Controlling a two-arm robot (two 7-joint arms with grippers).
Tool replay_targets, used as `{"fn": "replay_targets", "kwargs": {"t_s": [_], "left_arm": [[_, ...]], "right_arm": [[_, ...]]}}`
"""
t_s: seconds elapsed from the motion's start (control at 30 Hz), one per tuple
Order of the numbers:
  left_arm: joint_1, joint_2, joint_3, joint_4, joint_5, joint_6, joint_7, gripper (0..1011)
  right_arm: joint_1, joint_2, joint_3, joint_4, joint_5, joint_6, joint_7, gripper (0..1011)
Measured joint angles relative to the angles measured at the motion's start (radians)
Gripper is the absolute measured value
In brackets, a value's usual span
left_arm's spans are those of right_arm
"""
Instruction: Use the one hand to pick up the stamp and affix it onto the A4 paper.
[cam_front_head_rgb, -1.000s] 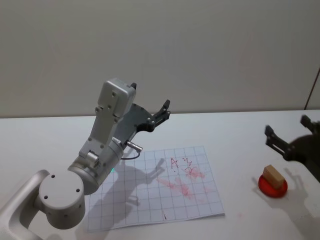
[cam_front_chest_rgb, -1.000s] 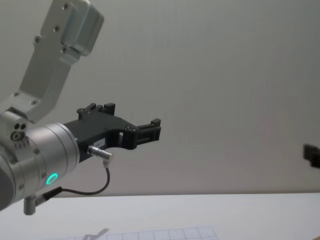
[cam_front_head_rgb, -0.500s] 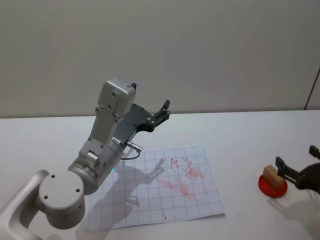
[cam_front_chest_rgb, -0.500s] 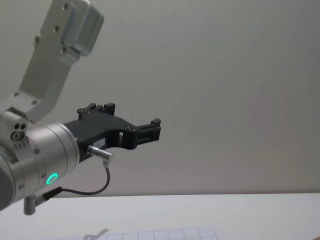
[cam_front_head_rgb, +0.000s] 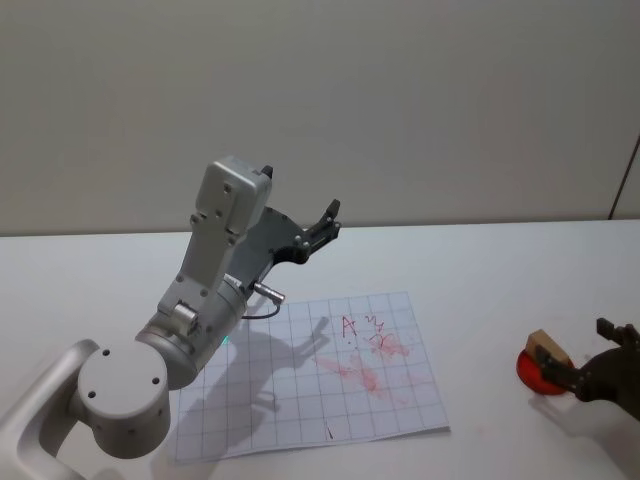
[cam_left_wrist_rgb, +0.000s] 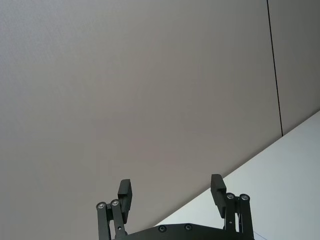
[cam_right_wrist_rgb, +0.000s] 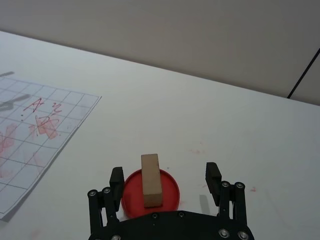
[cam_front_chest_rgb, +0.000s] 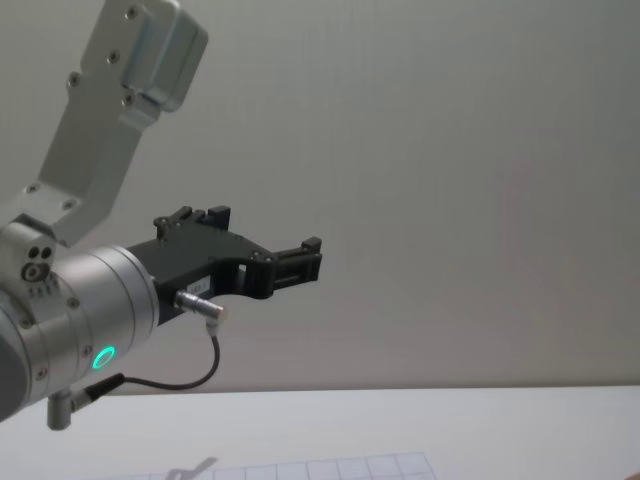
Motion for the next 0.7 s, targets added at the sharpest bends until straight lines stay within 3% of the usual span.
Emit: {"fn": "replay_targets", "kwargs": {"t_s": [0.33, 0.7], "left_arm": [[0.0, 0.0, 0.0, 0.0, 0.0, 0.0, 0.0, 1001], [0.0, 0.0, 0.0, 0.0, 0.0, 0.0, 0.0, 1001]], "right_arm": [[0.047, -0.024, -0.018, 0.062, -0.043, 0.022, 0.038, 988], [0.074, -0.037, -0.027, 0.096, -0.067, 0.033, 0.059, 718]]}}
